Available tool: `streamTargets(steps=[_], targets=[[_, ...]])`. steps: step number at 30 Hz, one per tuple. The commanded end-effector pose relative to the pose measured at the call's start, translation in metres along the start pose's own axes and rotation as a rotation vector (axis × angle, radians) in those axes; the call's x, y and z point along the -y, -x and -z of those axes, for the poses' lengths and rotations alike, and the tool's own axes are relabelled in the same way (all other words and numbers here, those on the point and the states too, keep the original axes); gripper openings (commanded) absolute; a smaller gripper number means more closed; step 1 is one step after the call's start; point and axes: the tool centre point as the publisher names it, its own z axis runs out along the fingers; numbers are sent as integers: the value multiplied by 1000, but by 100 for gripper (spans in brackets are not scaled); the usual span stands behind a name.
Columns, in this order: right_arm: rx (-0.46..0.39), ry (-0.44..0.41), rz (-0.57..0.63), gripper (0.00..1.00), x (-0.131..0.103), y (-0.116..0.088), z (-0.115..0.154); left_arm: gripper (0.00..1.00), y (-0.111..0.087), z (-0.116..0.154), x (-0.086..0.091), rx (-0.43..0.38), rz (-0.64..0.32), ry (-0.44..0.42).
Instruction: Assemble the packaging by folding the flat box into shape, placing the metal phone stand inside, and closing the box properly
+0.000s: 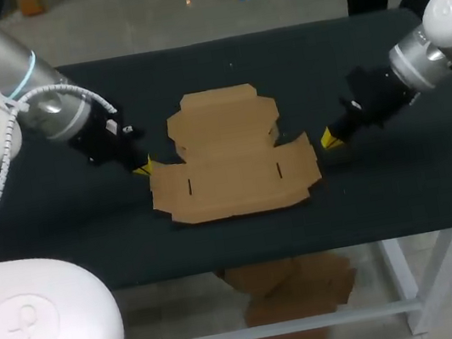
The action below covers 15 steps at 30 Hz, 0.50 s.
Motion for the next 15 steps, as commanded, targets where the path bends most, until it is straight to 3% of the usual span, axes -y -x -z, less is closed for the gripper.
streamTargets(steps=[1,15], targets=[[-3,32,2,0,17,3,3,0,2,4,-16,-8,5,-23],[-6,29,9,0,59,6,-2,0,5,0,-63,-30,45,-29]])
